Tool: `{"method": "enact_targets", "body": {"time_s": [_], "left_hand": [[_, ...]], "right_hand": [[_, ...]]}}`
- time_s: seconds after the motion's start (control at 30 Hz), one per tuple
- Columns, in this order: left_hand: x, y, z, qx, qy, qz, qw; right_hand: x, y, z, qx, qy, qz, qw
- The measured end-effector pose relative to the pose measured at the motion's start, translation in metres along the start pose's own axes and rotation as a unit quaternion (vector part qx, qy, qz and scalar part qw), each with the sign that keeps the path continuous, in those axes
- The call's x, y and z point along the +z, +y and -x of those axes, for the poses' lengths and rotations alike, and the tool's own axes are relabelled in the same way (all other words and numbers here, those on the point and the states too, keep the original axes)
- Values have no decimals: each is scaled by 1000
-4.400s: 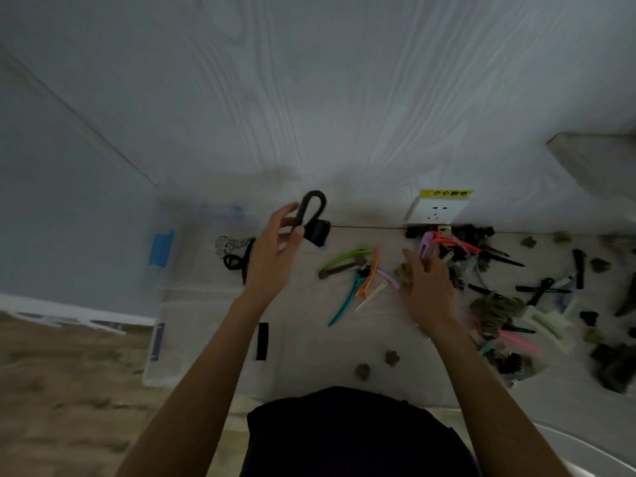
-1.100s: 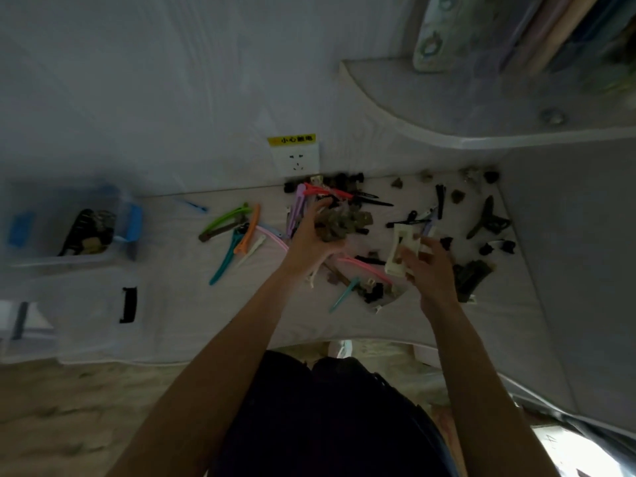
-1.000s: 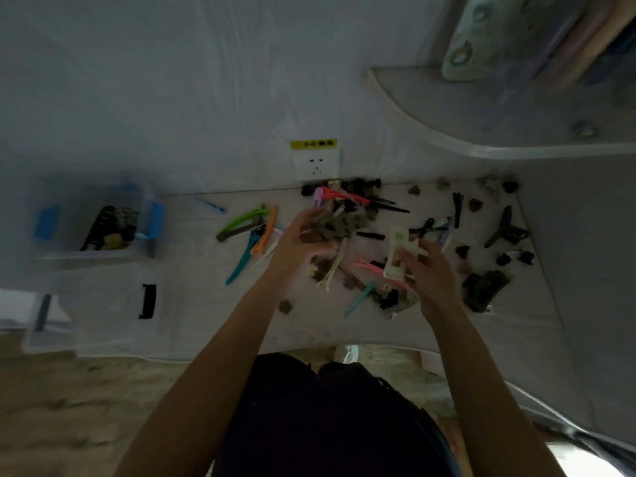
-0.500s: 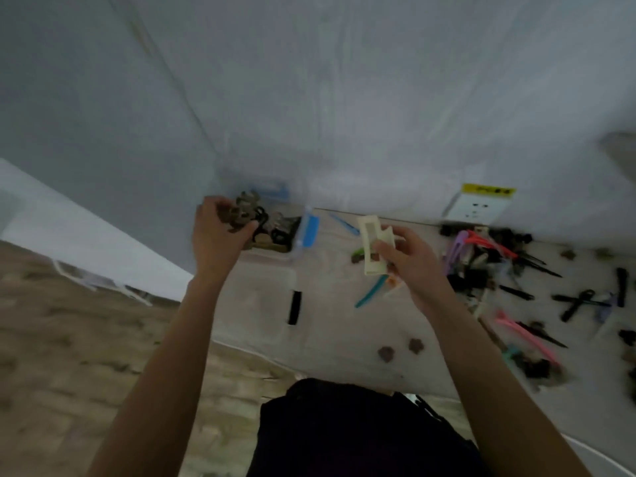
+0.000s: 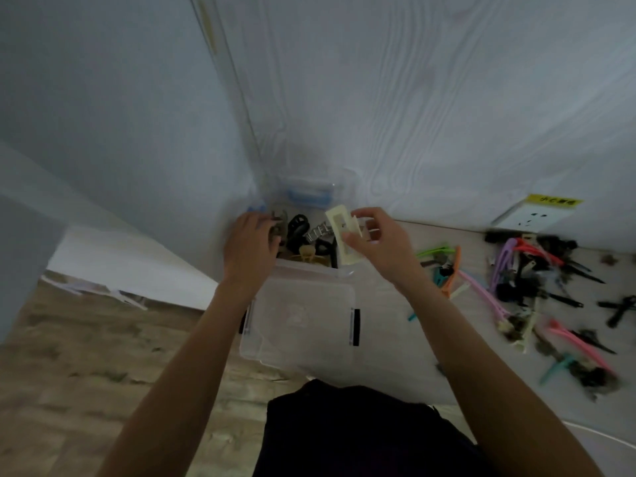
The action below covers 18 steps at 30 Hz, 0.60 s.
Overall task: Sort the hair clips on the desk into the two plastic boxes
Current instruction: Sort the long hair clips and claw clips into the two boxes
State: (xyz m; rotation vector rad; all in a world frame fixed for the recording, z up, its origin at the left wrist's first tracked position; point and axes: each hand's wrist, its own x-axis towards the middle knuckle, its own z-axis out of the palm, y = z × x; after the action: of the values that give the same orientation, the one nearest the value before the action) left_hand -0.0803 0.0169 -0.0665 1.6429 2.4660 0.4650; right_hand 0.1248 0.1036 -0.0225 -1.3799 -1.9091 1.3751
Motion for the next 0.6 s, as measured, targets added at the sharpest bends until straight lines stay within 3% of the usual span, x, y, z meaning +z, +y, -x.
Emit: {"method": "enact_targets", "body": {"time_s": [0.17,0.23,0.3,0.37,0.5,0.6], "left_hand": [[5,-8,-3,48,-23,-73,996],[6,-7,-3,42,-40,-80,995],[7,-6,-3,35,-43,-78,995],[6,-5,-2,34,-27,-61,997],[4,4,4,69,34,15,997],[5,21,9,107,33,86,990]], "right_hand": [[36,-18,-19,-92,6,181,979],[47,-17,-29,-122,-65,245,960],[50,-12,-36,-155,-179,343,909],[43,-7,-37,-156,-215,388,883],[24,-2,-21,-176,-81,347,918],[15,7,-10,-188,-28,326,926]]}}
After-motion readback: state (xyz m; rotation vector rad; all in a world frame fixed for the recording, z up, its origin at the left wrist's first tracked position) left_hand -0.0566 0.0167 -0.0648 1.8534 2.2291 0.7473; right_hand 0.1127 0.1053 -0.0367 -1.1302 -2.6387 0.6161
